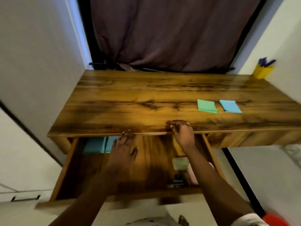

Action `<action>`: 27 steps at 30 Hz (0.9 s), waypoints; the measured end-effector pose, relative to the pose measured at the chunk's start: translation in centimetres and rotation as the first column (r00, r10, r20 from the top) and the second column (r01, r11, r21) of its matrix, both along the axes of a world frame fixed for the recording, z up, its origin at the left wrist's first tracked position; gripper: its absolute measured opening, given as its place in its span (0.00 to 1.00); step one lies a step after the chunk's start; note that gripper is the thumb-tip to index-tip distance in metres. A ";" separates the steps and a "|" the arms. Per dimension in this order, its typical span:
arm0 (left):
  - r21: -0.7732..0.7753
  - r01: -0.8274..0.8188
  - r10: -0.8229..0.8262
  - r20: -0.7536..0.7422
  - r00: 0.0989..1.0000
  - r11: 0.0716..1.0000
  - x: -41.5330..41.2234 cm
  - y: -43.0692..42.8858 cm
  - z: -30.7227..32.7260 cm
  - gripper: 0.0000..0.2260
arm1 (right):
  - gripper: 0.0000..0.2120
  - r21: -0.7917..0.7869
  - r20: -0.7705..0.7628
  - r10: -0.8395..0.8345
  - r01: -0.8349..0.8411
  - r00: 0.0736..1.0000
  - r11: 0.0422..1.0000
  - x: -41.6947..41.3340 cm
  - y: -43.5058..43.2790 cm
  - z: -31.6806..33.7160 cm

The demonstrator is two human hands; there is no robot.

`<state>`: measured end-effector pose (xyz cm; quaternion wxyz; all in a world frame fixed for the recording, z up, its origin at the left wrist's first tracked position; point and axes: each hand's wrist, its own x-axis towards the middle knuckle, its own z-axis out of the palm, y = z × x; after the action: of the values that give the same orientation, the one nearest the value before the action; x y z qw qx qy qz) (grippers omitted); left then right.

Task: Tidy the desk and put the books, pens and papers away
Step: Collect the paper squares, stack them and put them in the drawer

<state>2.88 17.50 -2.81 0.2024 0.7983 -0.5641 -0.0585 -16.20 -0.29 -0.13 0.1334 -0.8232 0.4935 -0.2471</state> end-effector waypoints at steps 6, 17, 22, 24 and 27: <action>0.034 0.200 -0.201 0.012 0.980 0.979 -8.2 -13.1 1.3 0.22 | 0.18 0.122 -0.127 -0.166 0.182 0.978 0.976 -7.3 -12.5 1.5; 0.144 0.031 -0.049 0.124 0.991 0.989 -17.3 -25.7 -1.1 0.22 | 0.35 0.303 -0.343 0.179 -0.072 0.922 0.950 -12.7 -28.5 0.1; 0.084 0.010 -0.025 0.170 0.985 0.996 -17.3 -25.8 -2.3 0.29 | 0.42 0.362 -0.413 0.200 -0.041 0.888 0.931 -12.7 -30.9 1.3; 0.081 -0.001 -0.013 0.178 0.984 0.997 -17.5 -25.8 -2.2 0.30 | 0.36 0.337 -0.389 0.196 -0.059 0.900 0.940 -12.4 -31.4 1.2; 0.127 -0.030 0.020 0.078 0.997 0.991 -17.3 -26.3 -1.5 0.28 | 0.19 0.336 -0.211 0.179 -0.101 0.961 0.936 -12.3 -31.3 1.3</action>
<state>-14.41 -8.76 -4.33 0.1296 0.8185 -0.5564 -0.0613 -28.48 -31.59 1.19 0.2231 -0.8472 0.4793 -0.0524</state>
